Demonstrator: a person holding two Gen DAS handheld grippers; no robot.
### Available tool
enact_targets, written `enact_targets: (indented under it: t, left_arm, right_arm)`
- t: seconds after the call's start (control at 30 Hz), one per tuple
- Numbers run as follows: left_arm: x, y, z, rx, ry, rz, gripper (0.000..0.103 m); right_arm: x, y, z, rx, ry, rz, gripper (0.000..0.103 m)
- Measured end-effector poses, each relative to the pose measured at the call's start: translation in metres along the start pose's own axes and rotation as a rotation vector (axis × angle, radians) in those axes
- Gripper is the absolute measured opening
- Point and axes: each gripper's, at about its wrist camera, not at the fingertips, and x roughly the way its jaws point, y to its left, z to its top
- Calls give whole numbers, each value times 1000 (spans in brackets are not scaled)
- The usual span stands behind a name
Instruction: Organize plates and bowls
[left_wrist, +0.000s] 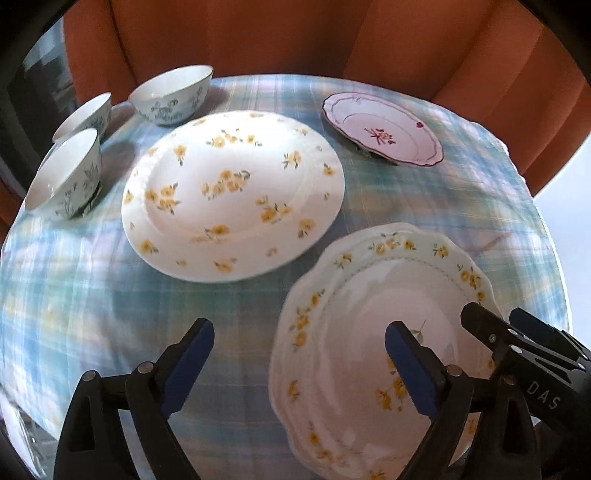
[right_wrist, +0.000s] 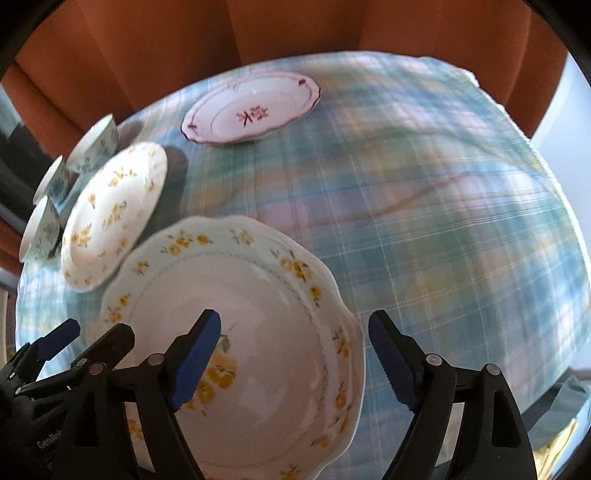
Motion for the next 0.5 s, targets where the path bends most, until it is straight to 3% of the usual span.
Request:
enact_targets:
  t: [0.5]
  left_arm:
    - [-37,78,12,82,-82,-19,95]
  right_arm:
    - [-27,84,-13,54,-57,-49,85]
